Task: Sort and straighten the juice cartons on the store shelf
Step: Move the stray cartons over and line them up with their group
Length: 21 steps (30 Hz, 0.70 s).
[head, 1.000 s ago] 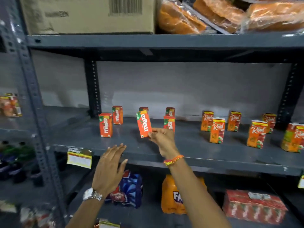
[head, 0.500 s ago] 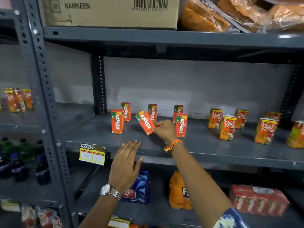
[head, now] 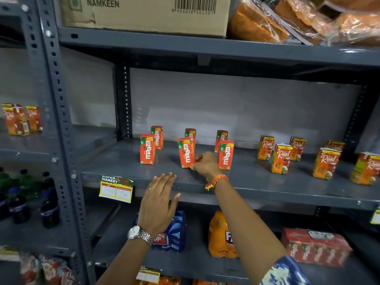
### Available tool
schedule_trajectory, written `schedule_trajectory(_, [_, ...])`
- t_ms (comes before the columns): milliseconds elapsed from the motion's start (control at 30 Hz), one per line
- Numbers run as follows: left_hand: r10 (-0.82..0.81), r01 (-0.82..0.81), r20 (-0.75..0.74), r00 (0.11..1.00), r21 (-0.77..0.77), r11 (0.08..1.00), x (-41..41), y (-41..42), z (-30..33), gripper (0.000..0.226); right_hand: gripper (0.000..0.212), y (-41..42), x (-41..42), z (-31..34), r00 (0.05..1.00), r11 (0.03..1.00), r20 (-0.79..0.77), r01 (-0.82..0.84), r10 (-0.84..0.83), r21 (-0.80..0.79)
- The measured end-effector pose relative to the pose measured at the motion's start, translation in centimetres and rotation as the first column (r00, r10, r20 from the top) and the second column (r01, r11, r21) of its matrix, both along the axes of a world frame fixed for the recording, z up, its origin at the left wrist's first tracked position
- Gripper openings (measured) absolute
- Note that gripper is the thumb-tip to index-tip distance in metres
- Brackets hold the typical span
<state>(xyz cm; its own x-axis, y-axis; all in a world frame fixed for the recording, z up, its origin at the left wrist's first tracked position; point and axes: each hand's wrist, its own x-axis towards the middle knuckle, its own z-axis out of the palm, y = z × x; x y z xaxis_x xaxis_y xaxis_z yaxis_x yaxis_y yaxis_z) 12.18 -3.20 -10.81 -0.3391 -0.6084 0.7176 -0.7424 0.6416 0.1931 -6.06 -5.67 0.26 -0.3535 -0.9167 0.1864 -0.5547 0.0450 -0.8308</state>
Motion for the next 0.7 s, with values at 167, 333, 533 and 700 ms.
schedule_trajectory(167, [-0.003,0.003,0.012,1.000,0.006,1.000,-0.1,0.0,0.2,0.055,0.033,-0.7,0.5,-0.3,0.998,0.999,-0.051,0.036,-0.037,-0.022])
schedule_trajectory(333, [-0.008,0.008,0.032,0.999,0.014,1.000,0.3,0.0,0.3,0.055,0.039,-0.6,0.2,-0.8,0.997,0.999,-0.057,0.041,-0.042,-0.021])
schedule_trajectory(533, [-0.002,0.002,0.037,0.999,0.009,1.000,0.5,0.0,0.0,0.056,0.051,0.9,0.1,-0.8,0.999,0.996,0.041,0.036,-0.033,-0.083])
schedule_trajectory(700, [-0.001,0.001,0.038,0.999,-0.004,1.000,0.5,-0.2,-0.3,0.057,0.020,3.1,-2.0,-0.7,0.988,0.975,0.070,0.147,-0.137,-0.164])
